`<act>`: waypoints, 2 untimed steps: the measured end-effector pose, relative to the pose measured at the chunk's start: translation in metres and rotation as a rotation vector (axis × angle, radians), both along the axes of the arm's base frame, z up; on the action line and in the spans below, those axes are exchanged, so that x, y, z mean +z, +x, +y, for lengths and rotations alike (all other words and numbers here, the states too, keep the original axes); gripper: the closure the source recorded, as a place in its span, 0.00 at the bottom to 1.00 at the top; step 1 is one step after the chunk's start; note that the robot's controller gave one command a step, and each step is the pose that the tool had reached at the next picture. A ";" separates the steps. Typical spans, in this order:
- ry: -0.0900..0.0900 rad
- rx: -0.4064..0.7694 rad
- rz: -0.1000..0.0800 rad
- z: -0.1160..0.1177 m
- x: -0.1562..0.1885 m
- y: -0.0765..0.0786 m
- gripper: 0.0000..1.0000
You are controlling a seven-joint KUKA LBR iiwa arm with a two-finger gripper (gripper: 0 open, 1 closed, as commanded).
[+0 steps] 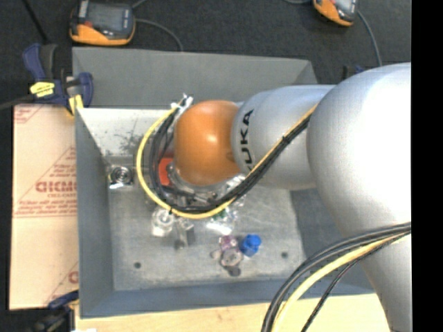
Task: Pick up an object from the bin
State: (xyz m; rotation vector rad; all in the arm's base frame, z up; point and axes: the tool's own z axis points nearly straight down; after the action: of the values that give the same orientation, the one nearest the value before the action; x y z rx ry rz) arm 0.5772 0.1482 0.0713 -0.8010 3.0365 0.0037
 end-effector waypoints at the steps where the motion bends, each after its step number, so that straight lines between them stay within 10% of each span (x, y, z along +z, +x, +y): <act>1: 0.001 -0.003 -0.002 0.000 0.000 0.001 1.00; 2: -0.001 -0.017 -0.010 0.003 0.119 0.003 1.00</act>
Offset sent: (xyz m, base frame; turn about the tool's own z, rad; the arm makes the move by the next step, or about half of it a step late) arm 0.0000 0.0000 0.0000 0.0000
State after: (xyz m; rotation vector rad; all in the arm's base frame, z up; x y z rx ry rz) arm 0.5807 0.1514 0.1900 -0.7732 3.0337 -0.0016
